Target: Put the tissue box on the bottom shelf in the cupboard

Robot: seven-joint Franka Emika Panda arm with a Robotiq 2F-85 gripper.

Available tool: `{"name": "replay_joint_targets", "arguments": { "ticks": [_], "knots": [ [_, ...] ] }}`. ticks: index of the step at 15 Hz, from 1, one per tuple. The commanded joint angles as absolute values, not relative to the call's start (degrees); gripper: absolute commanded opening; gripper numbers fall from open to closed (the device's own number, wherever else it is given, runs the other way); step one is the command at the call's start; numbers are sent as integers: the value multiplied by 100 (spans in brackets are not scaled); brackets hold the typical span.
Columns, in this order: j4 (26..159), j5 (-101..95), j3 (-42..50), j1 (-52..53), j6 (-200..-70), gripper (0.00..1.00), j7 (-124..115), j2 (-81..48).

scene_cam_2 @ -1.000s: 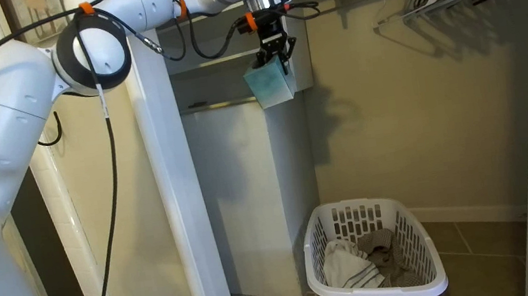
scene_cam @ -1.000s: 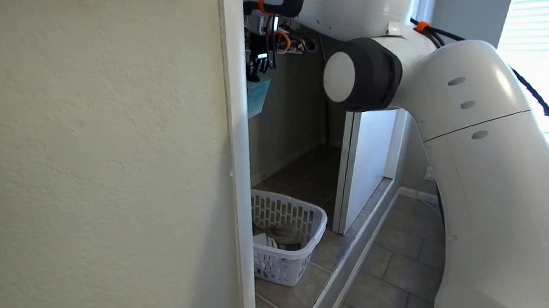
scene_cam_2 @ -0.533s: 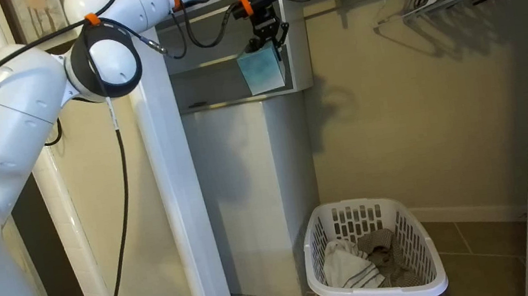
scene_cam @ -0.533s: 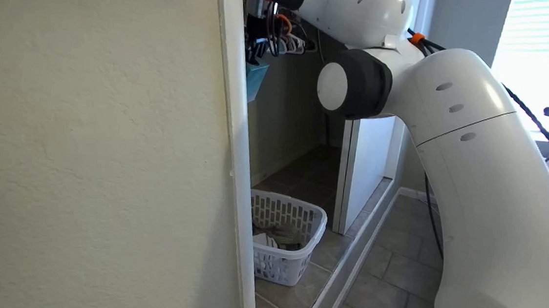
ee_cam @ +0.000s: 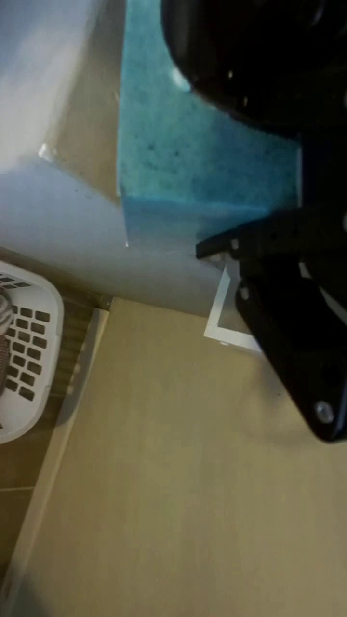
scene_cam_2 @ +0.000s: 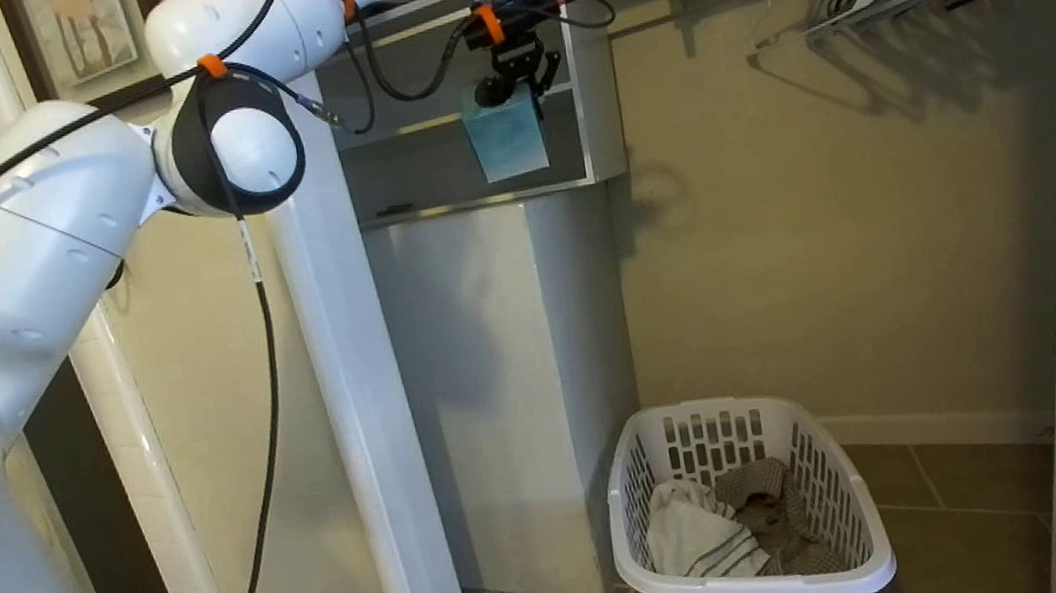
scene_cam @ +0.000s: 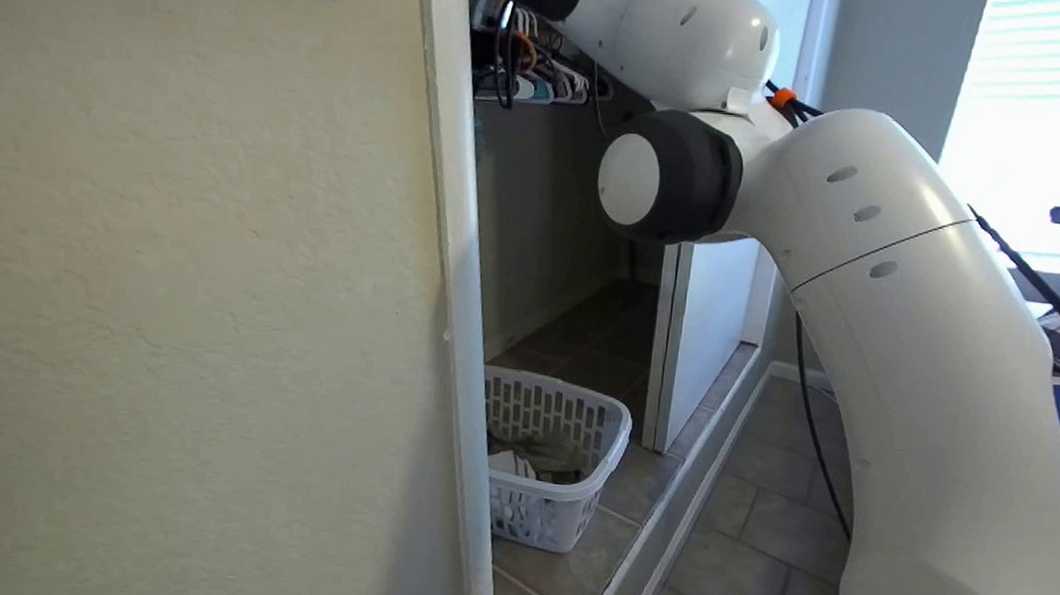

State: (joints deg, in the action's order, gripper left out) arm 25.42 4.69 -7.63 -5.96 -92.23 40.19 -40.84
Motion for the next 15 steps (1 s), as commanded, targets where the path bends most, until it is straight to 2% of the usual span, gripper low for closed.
{"name": "replay_joint_targets", "arguments": {
  "ticks": [1,4,6,15],
  "knots": [
    [2542,754,-968,-498,-9590,0,4500,-4194],
    [2544,890,-1117,-406,-9551,0,4777,-4293],
    [2544,903,-1147,-350,-9536,29,4929,-4331],
    [2544,1104,-1238,-458,-9434,89,5193,-4323]
  ]
}}
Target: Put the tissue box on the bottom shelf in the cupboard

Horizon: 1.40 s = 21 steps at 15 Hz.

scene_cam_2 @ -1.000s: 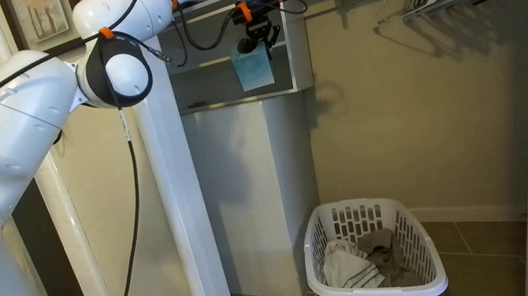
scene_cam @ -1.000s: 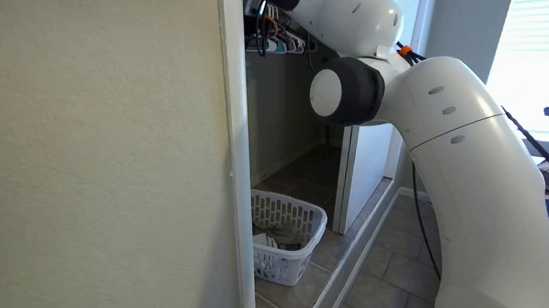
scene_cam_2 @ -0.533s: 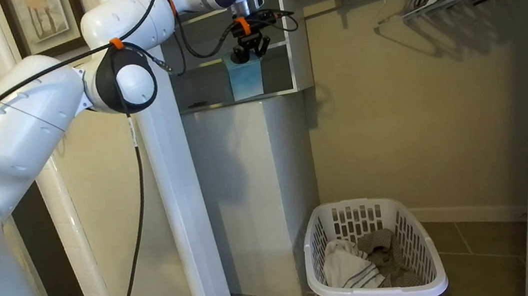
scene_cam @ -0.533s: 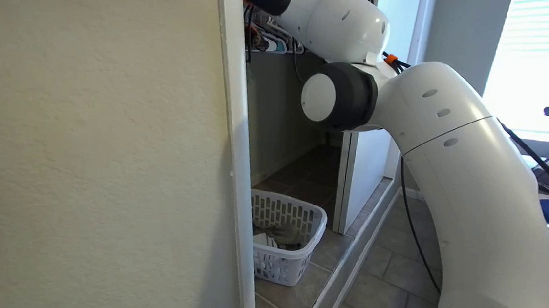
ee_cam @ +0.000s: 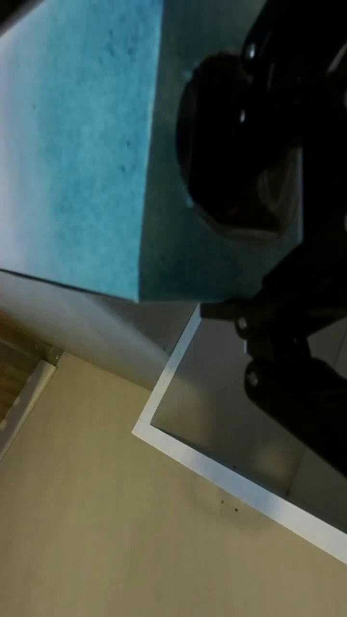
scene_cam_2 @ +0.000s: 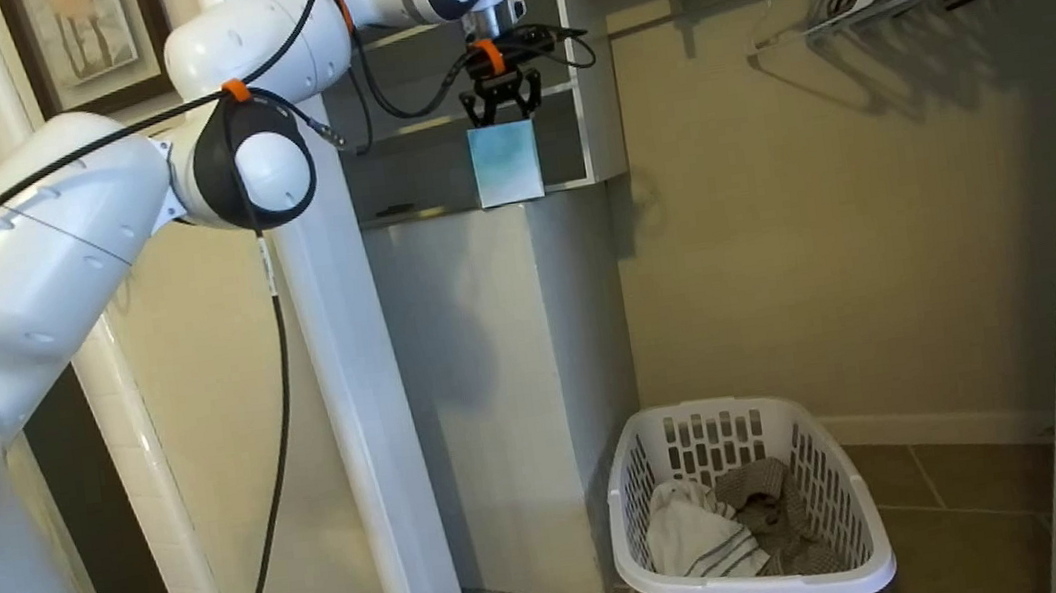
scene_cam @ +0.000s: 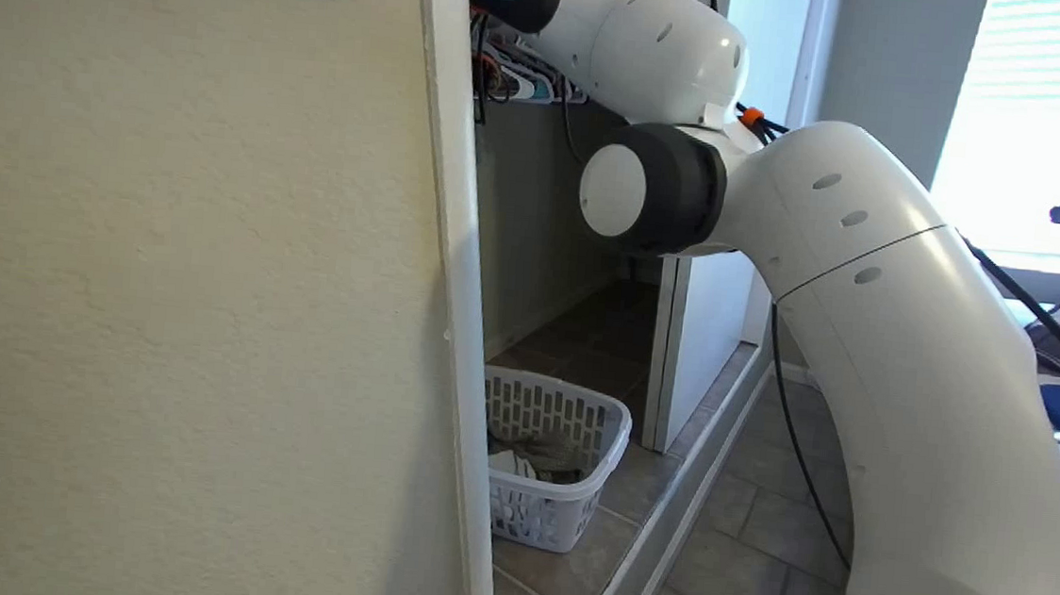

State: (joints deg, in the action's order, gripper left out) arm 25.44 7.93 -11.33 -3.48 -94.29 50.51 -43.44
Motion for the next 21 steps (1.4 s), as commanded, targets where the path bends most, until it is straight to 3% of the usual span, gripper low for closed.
{"name": "replay_joint_targets", "arguments": {
  "ticks": [1,13,21],
  "knots": [
    [2544,1215,-1279,-496,-9525,97,5150,-4330],
    [2528,2059,-1621,-1032,-9908,100,5250,-4140],
    [2531,1463,-1094,-1176,-7482,100,6060,-3302]
  ]
}}
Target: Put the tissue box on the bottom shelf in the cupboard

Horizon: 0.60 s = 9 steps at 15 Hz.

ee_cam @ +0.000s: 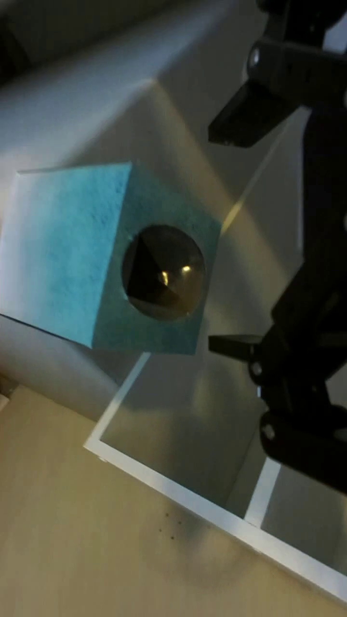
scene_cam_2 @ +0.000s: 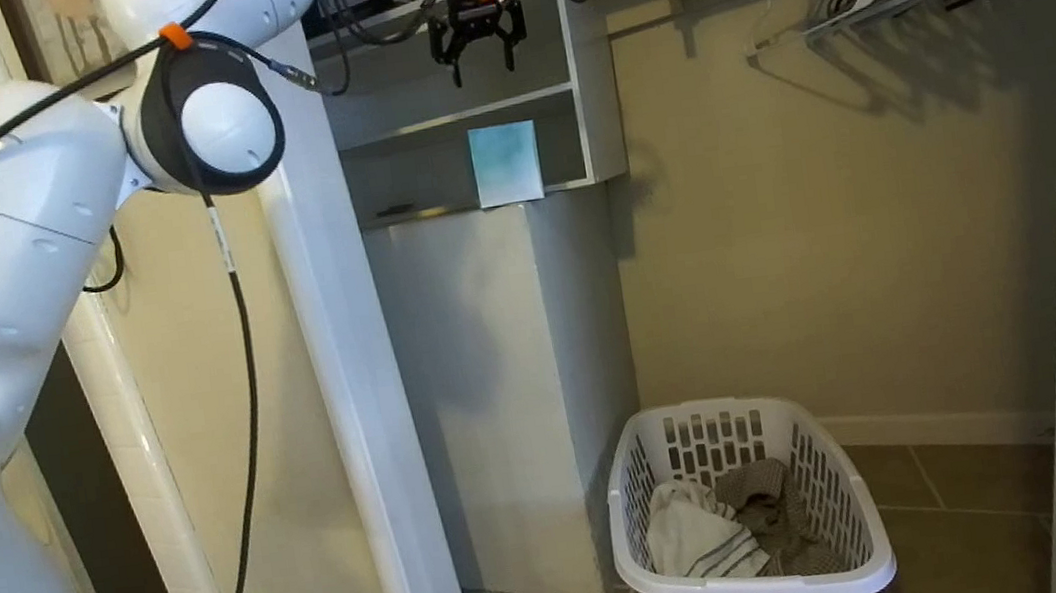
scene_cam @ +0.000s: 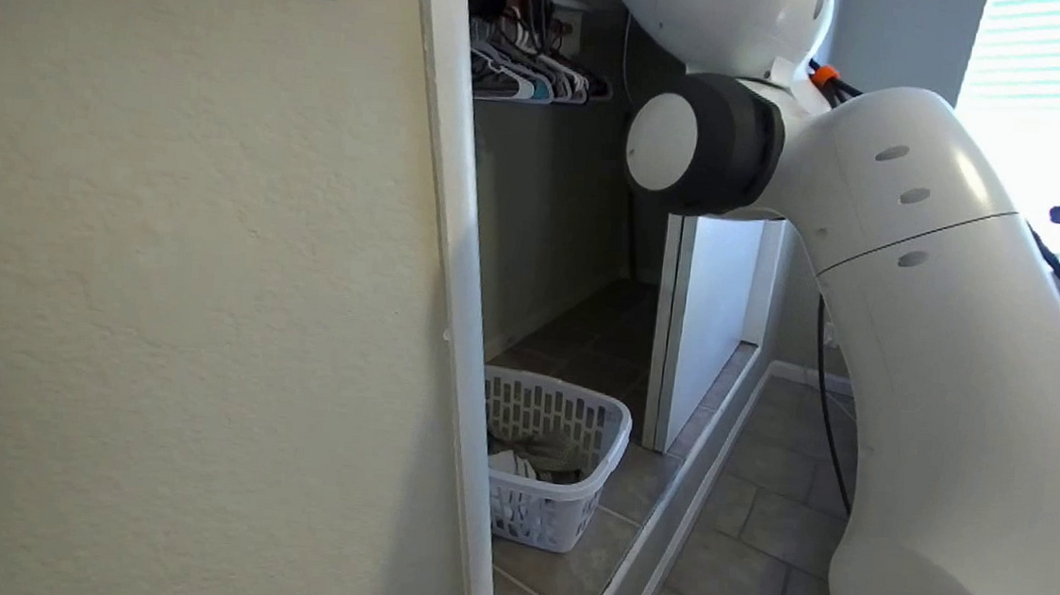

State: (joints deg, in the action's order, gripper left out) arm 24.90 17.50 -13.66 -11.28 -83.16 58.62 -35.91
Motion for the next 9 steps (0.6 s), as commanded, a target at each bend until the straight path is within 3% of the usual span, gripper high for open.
{"name": "replay_joint_targets", "arguments": {
  "ticks": [1,8,9],
  "knots": [
    [2542,1361,-982,-1204,-7141,100,6118,-3195],
    [2664,215,-98,-1420,-5124,100,6959,-2795],
    [2550,-118,94,-1333,-5334,100,6952,-2884]
  ]
}}
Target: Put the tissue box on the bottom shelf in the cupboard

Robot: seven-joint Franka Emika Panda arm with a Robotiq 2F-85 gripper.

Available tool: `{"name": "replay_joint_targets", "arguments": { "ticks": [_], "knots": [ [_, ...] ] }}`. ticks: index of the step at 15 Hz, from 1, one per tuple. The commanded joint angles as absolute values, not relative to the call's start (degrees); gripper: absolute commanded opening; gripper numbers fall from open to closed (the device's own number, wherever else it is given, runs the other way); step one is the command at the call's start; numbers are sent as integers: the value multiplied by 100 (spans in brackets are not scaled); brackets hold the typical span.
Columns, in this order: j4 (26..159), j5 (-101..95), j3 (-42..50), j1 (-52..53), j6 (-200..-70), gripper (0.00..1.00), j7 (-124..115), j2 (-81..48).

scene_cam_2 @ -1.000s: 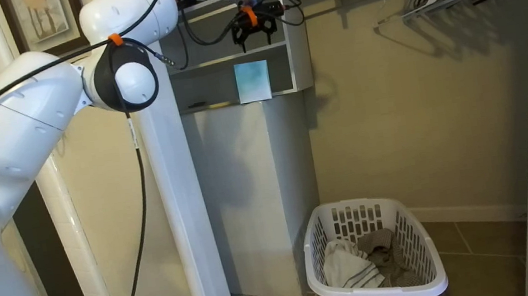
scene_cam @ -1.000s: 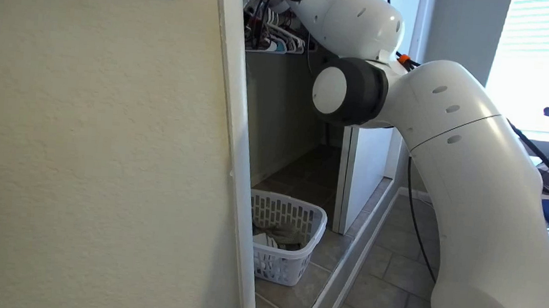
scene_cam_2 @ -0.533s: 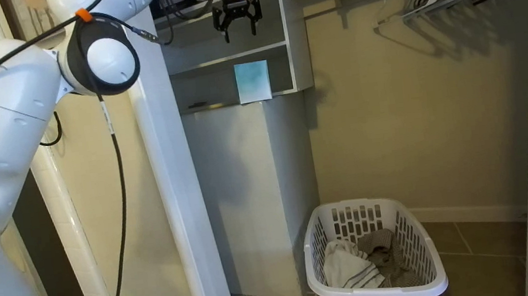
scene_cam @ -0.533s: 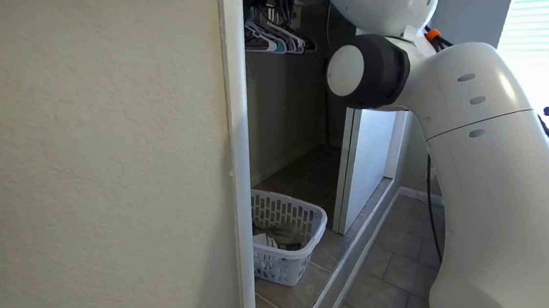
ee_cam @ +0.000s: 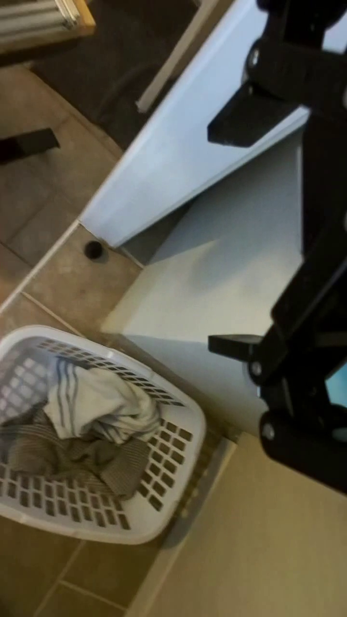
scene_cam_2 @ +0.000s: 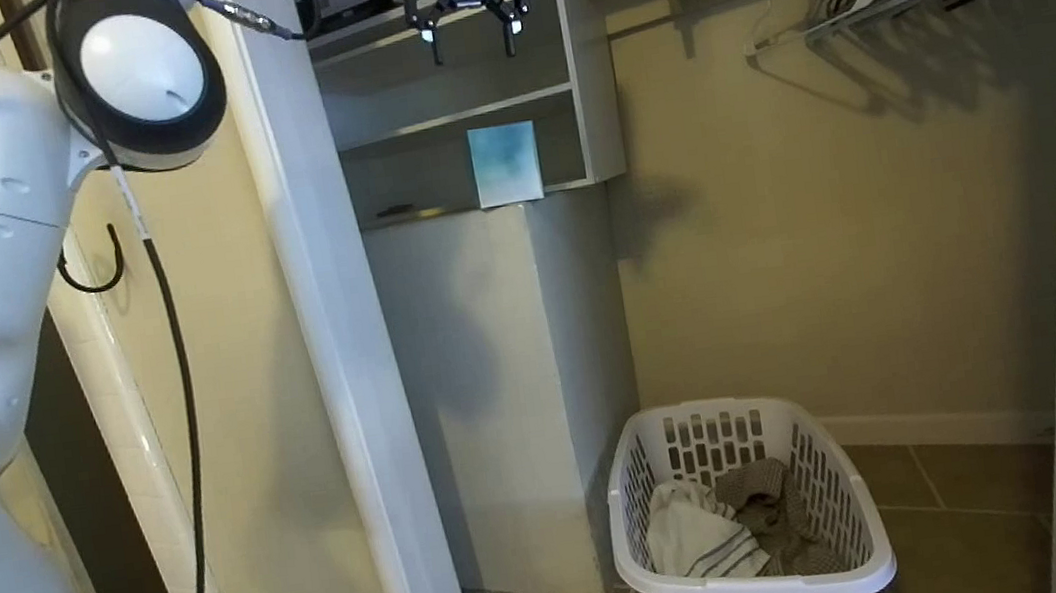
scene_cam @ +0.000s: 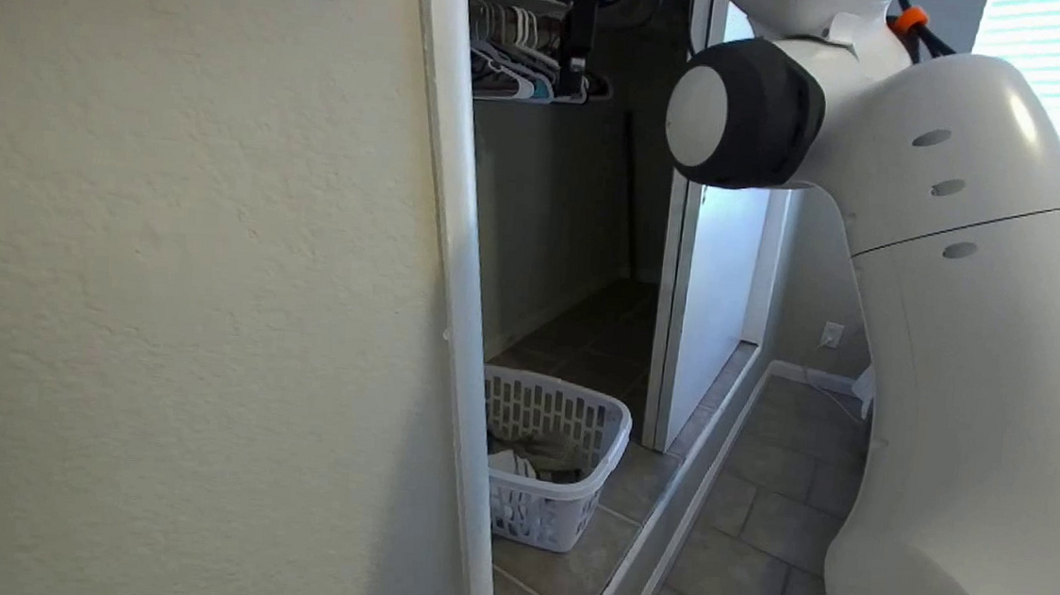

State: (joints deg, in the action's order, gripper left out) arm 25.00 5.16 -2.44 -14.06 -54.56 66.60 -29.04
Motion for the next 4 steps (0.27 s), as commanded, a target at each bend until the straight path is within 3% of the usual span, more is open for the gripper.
{"name": "replay_joint_targets", "arguments": {
  "ticks": [1,4],
  "knots": [
    [2534,310,-105,-1407,-5382,100,6752,-2885],
    [2582,58,53,-1407,-5394,100,6849,-2894]
  ]
}}
